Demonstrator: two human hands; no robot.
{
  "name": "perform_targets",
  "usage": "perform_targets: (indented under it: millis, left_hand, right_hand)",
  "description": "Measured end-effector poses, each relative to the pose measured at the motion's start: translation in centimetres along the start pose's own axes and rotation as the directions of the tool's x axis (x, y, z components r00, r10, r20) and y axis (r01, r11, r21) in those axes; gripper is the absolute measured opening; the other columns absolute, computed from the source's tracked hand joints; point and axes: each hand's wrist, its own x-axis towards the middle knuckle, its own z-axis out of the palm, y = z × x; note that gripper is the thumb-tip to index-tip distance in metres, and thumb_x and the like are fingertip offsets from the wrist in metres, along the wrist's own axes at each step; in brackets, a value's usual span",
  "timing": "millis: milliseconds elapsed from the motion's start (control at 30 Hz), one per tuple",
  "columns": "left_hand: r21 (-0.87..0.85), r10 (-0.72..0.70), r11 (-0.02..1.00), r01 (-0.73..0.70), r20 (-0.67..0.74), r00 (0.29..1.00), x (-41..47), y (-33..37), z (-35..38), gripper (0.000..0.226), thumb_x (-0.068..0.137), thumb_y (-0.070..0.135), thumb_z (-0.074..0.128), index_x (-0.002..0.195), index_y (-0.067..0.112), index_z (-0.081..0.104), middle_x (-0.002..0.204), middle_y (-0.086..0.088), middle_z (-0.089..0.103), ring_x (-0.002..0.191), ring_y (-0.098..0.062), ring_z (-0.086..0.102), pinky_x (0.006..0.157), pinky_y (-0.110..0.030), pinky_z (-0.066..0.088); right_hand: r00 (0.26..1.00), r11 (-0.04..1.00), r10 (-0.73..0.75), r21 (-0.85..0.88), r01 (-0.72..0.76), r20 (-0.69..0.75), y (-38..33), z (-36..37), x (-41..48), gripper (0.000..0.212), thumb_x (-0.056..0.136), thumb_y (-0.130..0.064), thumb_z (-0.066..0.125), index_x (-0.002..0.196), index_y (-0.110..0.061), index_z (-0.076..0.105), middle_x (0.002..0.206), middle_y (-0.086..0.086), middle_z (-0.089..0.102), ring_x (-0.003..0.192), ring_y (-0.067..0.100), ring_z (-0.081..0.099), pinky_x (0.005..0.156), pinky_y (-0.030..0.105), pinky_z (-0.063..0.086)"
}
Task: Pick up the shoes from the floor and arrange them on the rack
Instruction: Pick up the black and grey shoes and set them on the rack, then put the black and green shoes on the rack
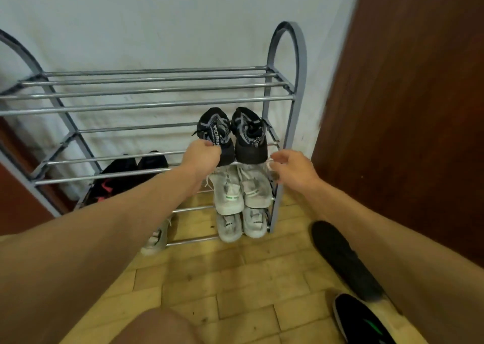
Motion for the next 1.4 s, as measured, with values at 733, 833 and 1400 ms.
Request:
perform_targets:
  millis: [733,833,1400]
  left_hand:
    - [0.420,-0.322,0.907,-0.030,0.737,0.594,-18.6,-11.4,18.7,0.028,0.091,0.020,0.054,0.118,0.017,0.063,0.098,0.003,0.064,0.091,-0.011,0.060,0.076,-0.022,0.049]
    - [0.473,-0.347,0.876,-0.090,0.750,0.564,-18.6,-12.4,18.5,0.027,0.089,0.022,0.055,0.116,0.022,0.064,0.105,0.003,0.066,0.099,-0.012,0.061,0.090,-0.027,0.050]
    - [0.500,-0.359,0.860,-0.103,0.736,0.575,-19.8,-12.9,15.4,0.022,0.090,0.022,0.053,0.108,0.026,0.065,0.102,0.005,0.070,0.095,-0.010,0.066,0.099,-0.037,0.048]
  right_hand:
    - [0.621,0.593,0.758,-0.606,-0.530,0.199,32.2,-5.6,-21.0,0.079,0.086,-0.034,0.066,0.150,-0.010,0.025,0.152,0.017,0.031,0.137,0.037,0.035,0.108,0.044,0.038]
    - [0.628,0.539,0.766,-0.671,-0.509,0.139,35.7,-0.3,-25.6,0.091,0.087,-0.031,0.064,0.155,-0.019,0.004,0.157,0.017,0.012,0.141,0.041,0.022,0.113,0.051,0.029]
    - [0.483,0.491,0.871,-0.164,-0.855,0.092,36.7,1.0,-26.4,0.070,0.066,-0.021,0.087,0.120,-0.002,0.046,0.112,0.013,0.058,0.094,0.026,0.056,0.070,0.038,0.053]
